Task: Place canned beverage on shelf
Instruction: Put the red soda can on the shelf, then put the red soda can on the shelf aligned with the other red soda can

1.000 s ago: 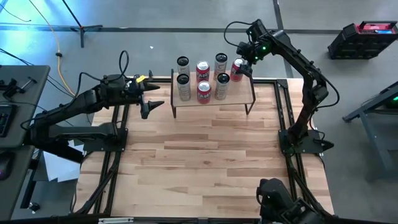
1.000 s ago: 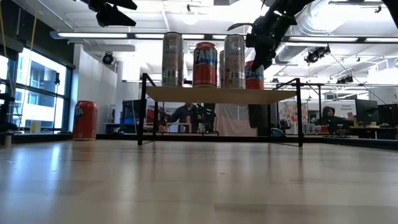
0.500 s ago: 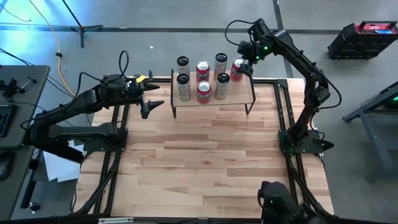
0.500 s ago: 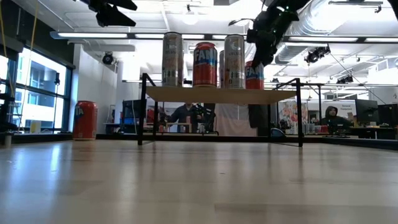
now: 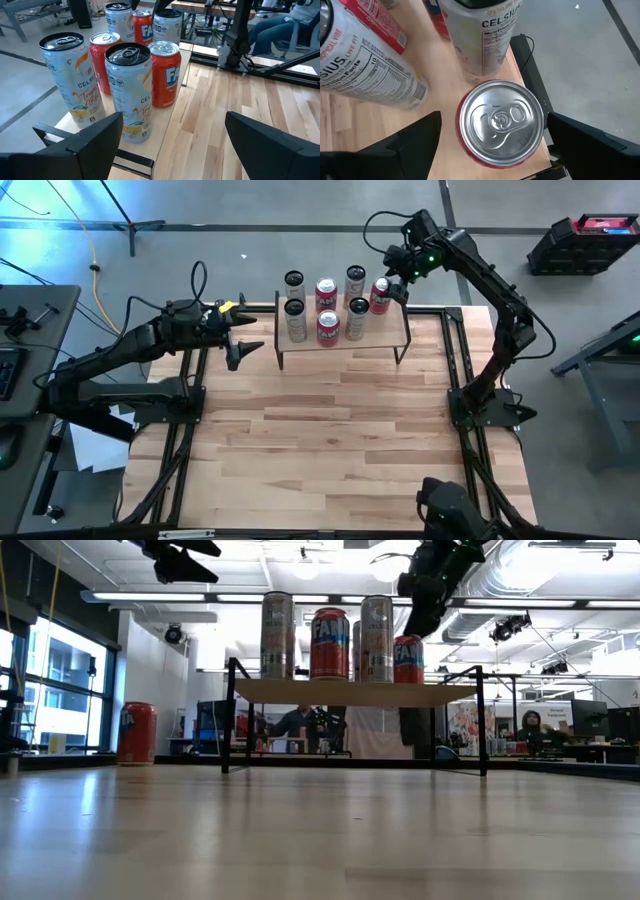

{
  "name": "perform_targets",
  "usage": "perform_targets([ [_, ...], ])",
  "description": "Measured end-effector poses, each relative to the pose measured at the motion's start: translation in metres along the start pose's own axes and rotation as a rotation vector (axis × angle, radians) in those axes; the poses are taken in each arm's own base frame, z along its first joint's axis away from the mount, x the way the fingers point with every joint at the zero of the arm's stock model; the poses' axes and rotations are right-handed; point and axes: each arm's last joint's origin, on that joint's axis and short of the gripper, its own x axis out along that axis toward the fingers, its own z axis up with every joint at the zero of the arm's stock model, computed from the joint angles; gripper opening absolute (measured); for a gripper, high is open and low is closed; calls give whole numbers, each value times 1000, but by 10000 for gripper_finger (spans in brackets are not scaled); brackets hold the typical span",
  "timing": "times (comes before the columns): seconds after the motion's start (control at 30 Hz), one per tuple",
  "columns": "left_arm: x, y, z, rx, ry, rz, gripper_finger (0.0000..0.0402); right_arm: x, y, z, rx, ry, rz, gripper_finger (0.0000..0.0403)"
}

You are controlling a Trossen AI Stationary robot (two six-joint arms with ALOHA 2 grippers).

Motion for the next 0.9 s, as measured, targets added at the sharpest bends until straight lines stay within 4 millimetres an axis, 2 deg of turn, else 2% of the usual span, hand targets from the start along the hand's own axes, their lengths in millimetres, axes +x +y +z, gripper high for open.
perform_targets([
  [0.33,0,0,0,0,0,0,344,1,-4,0,-13,42,-93,348],
  [0.9,0,0,0,-1,-2,0,344,-1,-2,1,-1,12,-61,348],
])
